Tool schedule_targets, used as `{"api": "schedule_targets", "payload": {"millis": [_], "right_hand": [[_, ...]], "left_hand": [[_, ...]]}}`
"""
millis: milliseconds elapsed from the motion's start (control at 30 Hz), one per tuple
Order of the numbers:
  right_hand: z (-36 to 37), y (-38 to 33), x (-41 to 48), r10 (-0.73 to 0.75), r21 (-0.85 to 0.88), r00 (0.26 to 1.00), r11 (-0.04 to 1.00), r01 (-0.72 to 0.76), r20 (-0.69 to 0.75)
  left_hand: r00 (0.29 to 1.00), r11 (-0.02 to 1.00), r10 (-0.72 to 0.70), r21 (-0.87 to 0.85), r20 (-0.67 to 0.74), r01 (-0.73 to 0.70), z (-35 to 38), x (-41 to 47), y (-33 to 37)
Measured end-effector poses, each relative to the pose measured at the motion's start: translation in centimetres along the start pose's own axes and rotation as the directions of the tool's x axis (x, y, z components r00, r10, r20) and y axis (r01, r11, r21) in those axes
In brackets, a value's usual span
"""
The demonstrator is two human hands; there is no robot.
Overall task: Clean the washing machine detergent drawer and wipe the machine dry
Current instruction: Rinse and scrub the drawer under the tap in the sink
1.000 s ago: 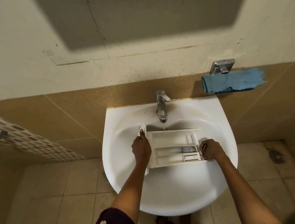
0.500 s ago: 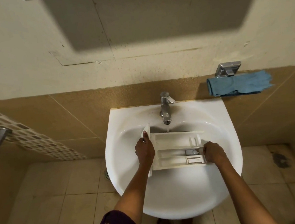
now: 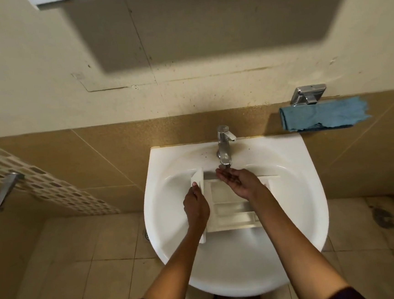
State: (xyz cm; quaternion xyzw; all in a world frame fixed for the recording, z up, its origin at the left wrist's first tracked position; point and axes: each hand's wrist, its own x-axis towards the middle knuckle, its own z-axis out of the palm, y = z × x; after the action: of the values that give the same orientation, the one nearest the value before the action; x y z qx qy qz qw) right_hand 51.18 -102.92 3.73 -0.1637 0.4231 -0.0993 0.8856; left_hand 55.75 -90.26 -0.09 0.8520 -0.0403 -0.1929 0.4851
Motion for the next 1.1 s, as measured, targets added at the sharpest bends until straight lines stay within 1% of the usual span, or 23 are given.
{"api": "schedule_targets", "payload": {"millis": [133,200,267,300,367,400,433,467,500,533,567,600,633,667,733,800,833,900,1000,1033,1100], "right_hand": [[0.9,-0.6,0.1,0.018,0.084,1.000,0.996,-0.016,-0.024],[1.1,-1.1,-0.1,0.032,0.055,0.999,0.998,-0.030,-0.037],[1.4,-1.4,-1.0,0.063,-0.076,0.998,0.995,-0.065,-0.030],[1.6,-1.3,-1.7,0.068,-0.182,0.997,0.981,-0.071,-0.021],[2.0,-0.9,-2.8,0.039,-0.417,0.999,0.909,-0.020,0.037],[2.4,-0.5,-3.2,0.005,-0.533,0.997,0.845,0.040,0.083],[2.5,0.0,-3.4,-0.043,-0.650,0.991,0.751,0.116,0.128],[2.5,0.4,-3.3,-0.118,-0.771,0.979,0.604,0.203,0.165],[2.4,0.7,-3.0,-0.224,-0.875,0.955,0.399,0.273,0.196],[2.0,0.7,-2.7,-0.336,-0.938,0.913,0.169,0.302,0.233],[1.5,0.7,-2.5,-0.411,-0.958,0.871,-0.022,0.286,0.270],[1.0,0.6,-2.4,-0.440,-0.956,0.848,-0.142,0.258,0.294],[0.4,0.5,-2.4,-0.435,-0.948,0.845,-0.211,0.238,0.310],[-0.1,0.5,-2.3,-0.421,-0.939,0.848,-0.256,0.232,0.324],[-0.5,0.8,-2.3,-0.405,-0.916,0.839,-0.321,0.242,0.364],[-0.6,1.1,-2.4,-0.411,-0.899,0.822,-0.359,0.252,0.395],[-0.6,1.1,-2.4,-0.411,-0.894,0.818,-0.370,0.254,0.403],[-0.8,1.1,-2.4,-0.391,-0.882,0.815,-0.379,0.280,0.427],[-1.2,1.1,-2.7,-0.359,-0.865,0.801,-0.346,0.363,0.479],[-1.4,1.2,-2.7,-0.352,-0.855,0.791,-0.349,0.384,0.500],[-1.9,1.3,-2.7,-0.334,-0.835,0.778,-0.362,0.415,0.532]], "left_hand": [[0.997,0.991,0.072,-0.111,-0.018,-0.073,-0.6,-1.2,-0.4],[0.995,0.983,0.101,-0.150,-0.027,-0.103,-0.9,-1.8,-0.7],[0.987,0.976,0.155,-0.150,-0.027,-0.158,-1.1,-2.0,-1.4],[0.981,0.970,0.192,-0.147,-0.024,-0.193,-1.1,-2.0,-1.9],[0.968,0.957,0.248,-0.147,-0.026,-0.249,-1.2,-2.0,-2.5],[0.963,0.952,0.269,-0.143,-0.023,-0.270,-1.2,-1.8,-2.7],[0.958,0.947,0.288,-0.143,-0.013,-0.287,-1.1,-1.7,-2.7],[0.954,0.944,0.301,-0.145,0.001,-0.297,-1.2,-1.6,-2.6],[0.950,0.939,0.313,-0.154,0.013,-0.308,-1.2,-1.6,-2.6],[0.948,0.935,0.318,-0.173,0.015,-0.310,-1.3,-1.6,-2.6],[0.948,0.929,0.319,-0.202,0.017,-0.309,-1.2,-1.5,-2.7],[0.949,0.927,0.314,-0.223,0.017,-0.303,-1.2,-1.5,-2.6],[0.952,0.923,0.307,-0.250,0.022,-0.292,-1.3,-1.4,-2.3],[0.960,0.925,0.280,-0.276,0.028,-0.262,-1.3,-1.3,-2.1],[0.979,0.927,0.200,-0.329,0.034,-0.178,-1.3,-0.9,-1.6],[0.997,0.931,0.067,-0.361,0.048,-0.045,-1.2,-0.3,-0.8],[0.997,0.934,0.000,-0.355,0.081,0.029,-1.3,-0.1,-0.2],[0.984,0.937,-0.088,-0.323,0.155,0.135,-1.8,-0.1,1.8],[0.939,0.916,-0.255,-0.252,0.232,0.311,-2.3,1.1,3.7],[0.925,0.913,-0.280,-0.228,0.257,0.339,-2.4,1.5,4.0],[0.922,0.927,-0.260,-0.195,0.287,0.322,-2.8,2.1,4.5]]}}
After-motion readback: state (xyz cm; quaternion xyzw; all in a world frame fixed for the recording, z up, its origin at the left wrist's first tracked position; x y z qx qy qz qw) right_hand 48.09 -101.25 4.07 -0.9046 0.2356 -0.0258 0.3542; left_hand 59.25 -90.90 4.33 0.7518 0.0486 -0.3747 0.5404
